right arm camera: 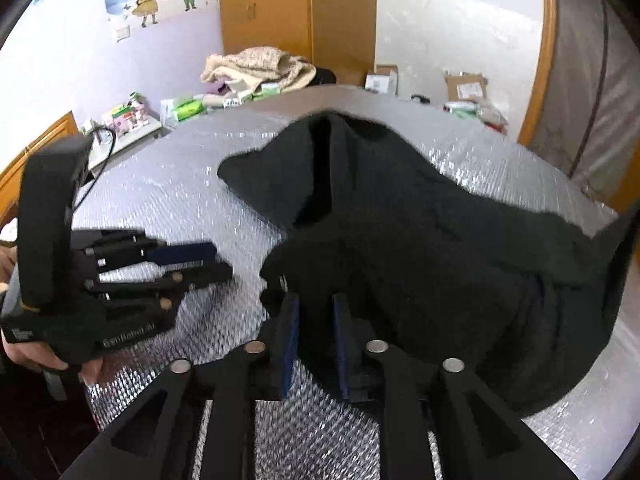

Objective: Fold clothes

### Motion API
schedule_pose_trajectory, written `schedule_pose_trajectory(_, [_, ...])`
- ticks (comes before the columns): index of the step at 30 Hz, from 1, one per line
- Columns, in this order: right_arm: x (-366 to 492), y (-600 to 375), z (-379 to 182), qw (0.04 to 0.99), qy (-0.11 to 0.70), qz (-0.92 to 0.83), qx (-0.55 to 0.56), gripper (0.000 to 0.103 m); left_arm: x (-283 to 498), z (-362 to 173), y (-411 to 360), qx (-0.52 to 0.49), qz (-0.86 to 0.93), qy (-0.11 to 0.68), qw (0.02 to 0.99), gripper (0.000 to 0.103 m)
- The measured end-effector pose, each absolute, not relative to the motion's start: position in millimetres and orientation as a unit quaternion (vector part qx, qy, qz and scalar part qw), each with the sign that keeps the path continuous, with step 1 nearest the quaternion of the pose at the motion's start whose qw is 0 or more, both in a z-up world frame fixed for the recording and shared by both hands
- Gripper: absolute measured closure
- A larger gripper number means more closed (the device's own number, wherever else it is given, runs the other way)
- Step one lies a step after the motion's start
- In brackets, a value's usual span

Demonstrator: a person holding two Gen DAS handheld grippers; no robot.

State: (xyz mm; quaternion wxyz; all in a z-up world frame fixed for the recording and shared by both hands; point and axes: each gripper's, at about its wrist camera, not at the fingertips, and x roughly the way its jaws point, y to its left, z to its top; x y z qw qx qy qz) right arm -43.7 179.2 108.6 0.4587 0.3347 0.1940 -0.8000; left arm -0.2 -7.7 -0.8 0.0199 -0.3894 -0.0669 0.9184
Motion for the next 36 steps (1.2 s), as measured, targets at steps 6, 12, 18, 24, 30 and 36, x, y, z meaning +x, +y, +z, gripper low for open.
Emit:
schedule_pose_trajectory(6, [-60.0,166.5,111.5,0.441,0.209,-0.811,0.323,0.062,-0.4,-0.7,-8.4,-0.389,0.918,-0.068,0.02,0.08])
schedule_pose_trajectory(12, [-77.7,148.0,106.9,0.421,0.235,-0.815,0.321,0.062,-0.3,-1.7,-10.5,-0.388,0.918,-0.075,0.024,0.08])
schedule_pose_trajectory(18, [-106.2,133.4,121.7,0.416,0.201,-0.831,0.312,0.101,0.5,-2.1,-16.6,-0.387,0.918,-0.086,0.028,0.08])
schedule_pose_trajectory(24, [-140.3,148.8,160.2,0.373,0.161,-0.869,0.283,0.095,1.1,-2.6,-17.2,-0.386,0.918,-0.088,0.029,0.08])
schedule_pose_trajectory(30, [-105.8,121.3,137.0,0.467,0.22,-0.801,0.304,0.054,0.3,-2.1,-12.1,-0.388,0.918,-0.075,0.023,0.079])
schedule_pose_trajectory(36, [-119.1,93.7,106.4,0.448,0.23,-0.792,0.345,0.098,0.4,-2.3,-15.1,-0.387,0.918,-0.087,0.031,0.078])
